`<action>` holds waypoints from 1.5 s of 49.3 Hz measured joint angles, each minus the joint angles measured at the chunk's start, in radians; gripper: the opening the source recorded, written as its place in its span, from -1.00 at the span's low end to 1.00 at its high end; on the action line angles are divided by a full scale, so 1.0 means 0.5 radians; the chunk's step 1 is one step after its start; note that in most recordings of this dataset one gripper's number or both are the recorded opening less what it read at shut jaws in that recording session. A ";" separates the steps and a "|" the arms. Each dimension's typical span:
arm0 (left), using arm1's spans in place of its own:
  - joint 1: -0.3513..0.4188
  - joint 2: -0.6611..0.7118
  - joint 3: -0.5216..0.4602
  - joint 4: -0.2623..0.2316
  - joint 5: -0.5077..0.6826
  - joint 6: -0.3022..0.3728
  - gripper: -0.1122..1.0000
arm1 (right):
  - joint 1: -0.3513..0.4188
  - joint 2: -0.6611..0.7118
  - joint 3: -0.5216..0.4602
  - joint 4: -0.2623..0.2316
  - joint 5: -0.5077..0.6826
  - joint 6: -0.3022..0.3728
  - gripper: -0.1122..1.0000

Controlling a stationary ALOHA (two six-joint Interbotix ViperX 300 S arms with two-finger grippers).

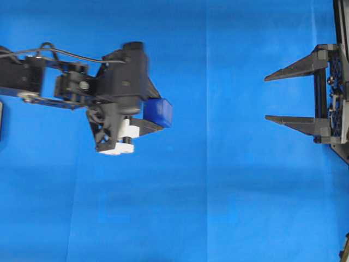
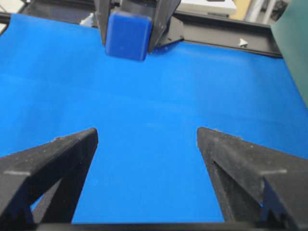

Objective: Handover the blue block to the right arm after grasping it with the left arm, then place it in the designated position.
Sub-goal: 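Lift the cube and rotate the left gripper to hold it upright, then rotate the right gripper and reach toward the cube in the left gripper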

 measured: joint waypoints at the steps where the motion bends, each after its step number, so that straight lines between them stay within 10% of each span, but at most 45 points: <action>1: 0.000 -0.015 0.021 0.000 -0.037 0.000 0.07 | 0.003 0.000 -0.003 0.000 0.000 0.000 0.94; 30: 0.000 -0.347 0.592 0.000 -1.092 0.031 0.07 | 0.000 -0.003 -0.009 -0.003 -0.006 -0.003 0.94; 74: -0.003 -0.377 0.638 0.000 -1.150 0.031 0.07 | 0.000 0.009 -0.040 -0.098 0.009 -0.080 0.94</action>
